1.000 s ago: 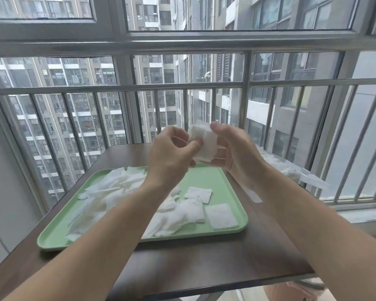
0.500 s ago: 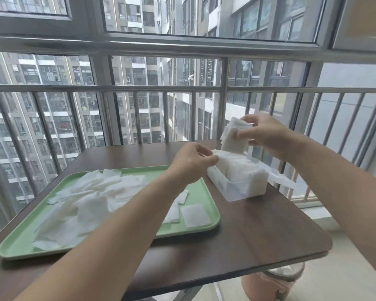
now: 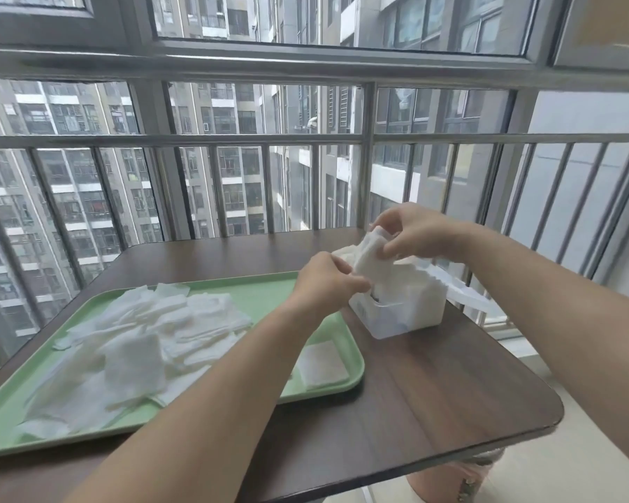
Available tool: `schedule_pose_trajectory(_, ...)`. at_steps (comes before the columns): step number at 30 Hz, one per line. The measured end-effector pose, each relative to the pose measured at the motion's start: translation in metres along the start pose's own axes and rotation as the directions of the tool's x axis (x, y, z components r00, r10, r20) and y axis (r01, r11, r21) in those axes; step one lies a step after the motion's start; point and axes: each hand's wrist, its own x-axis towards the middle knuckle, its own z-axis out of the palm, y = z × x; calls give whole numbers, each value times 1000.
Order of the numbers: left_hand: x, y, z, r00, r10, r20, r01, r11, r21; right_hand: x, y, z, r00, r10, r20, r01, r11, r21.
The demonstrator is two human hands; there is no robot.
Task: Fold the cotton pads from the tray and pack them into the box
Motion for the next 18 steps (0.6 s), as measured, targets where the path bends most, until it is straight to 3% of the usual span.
schedule_pose_trajectory(4, -4, 0, -2, 1000, 3, 27, -2, 999, -42, 4, -9, 4, 997, -37, 73, 57, 955, -291)
schedule_pose_trajectory(8, -9, 1, -6, 999, 32, 38, -31, 999, -31, 12, -26, 21, 990, -54, 129, 117, 823, -556)
schedule_pose_trajectory(18, -9, -6, -7, 997, 67, 26, -66, 997, -44, 18, -24, 42, 983, -185, 16, 148, 732, -665)
